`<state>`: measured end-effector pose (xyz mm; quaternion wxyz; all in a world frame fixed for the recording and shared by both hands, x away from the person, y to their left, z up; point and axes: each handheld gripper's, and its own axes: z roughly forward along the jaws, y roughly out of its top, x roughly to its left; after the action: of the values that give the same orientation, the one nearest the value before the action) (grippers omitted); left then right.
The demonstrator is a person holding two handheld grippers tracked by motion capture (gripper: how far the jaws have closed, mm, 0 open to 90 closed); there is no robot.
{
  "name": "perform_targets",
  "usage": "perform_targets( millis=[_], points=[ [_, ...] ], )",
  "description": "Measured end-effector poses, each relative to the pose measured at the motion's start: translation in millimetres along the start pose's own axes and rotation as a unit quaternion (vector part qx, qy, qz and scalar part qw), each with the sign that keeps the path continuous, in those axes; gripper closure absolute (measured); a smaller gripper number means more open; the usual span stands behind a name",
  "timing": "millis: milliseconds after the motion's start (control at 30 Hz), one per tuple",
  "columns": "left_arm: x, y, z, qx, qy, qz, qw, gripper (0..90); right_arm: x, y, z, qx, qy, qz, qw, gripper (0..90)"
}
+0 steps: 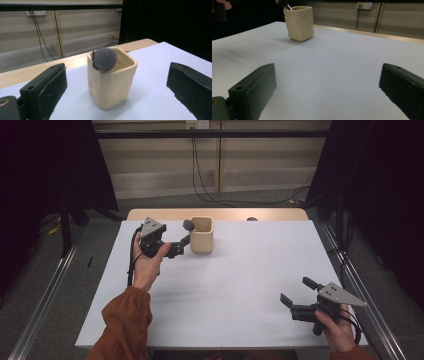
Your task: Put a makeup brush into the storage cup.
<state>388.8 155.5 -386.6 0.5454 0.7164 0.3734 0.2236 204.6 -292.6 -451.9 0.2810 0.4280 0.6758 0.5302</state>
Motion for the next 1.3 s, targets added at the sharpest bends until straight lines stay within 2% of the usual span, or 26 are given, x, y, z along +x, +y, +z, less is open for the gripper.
perform_targets(
  millis=[67, 167, 267, 333, 500, 633, 700, 800, 867, 1033, 1300],
  points=[
    [-0.4, -1.3, -3.0, -0.001, -0.002, -0.004, 1.0000, 2.9, -0.3, -0.1, 0.6, 0.000, 0.000, 0.003, 1.0000, 0.9],
    [-1.4, -3.1, -10.3, 0.000, -0.001, 0.002, 1.0000, 3.1, -0.2, -0.1, 0.6, 0.001, 0.002, 0.003, 1.0000, 0.8],
    [-2.6, -5.5, -18.4, -0.011, 0.002, -0.004, 0.9999, 3.0, 0.5, -0.1, 0.4, 0.001, 0.002, 0.003, 1.0000, 0.8],
    [-3.2, -7.2, -23.0, -0.011, -0.002, -0.002, 0.9999, 3.0, 0.6, -0.1, 0.4, 0.000, 0.001, 0.003, 1.0000, 0.8],
    [-4.6, -12.5, -32.3, -0.010, 0.005, 0.004, 0.9999, 2.9, 0.6, -0.2, 0.6, 0.002, 0.001, 0.003, 1.0000, 0.4],
    [-3.8, -16.3, -39.4, -0.011, 0.010, -0.005, 0.9999, 3.0, 0.7, -0.3, 0.4, 0.003, 0.001, 0.002, 1.0000, 0.3],
    [-5.0, -18.1, -43.2, -0.010, 0.013, 0.003, 0.9999, 2.9, 1.1, -0.4, 0.5, 0.003, 0.001, 0.001, 1.0000, 0.3],
    [-6.3, -22.3, -47.9, -0.014, 0.009, 0.002, 0.9999, 2.9, 1.1, -0.4, 0.3, 0.003, 0.001, 0.001, 1.0000, 0.4],
    [-6.2, -26.7, -51.3, -0.014, 0.011, 0.010, 0.9998, 3.0, 0.8, -0.4, -0.3, 0.002, -0.001, 0.001, 1.0000, 0.4],
    [-6.0, -37.4, -59.0, -0.010, 0.007, 0.002, 0.9999, 3.0, 1.0, -0.4, 0.0, 0.003, -0.001, 0.001, 1.0000, 0.4],
    [-10.6, -40.9, -74.8, -0.009, 0.007, 0.007, 0.9999, 3.0, 1.3, -0.6, -0.4, 0.003, -0.002, 0.000, 1.0000, 0.4]
  ],
)
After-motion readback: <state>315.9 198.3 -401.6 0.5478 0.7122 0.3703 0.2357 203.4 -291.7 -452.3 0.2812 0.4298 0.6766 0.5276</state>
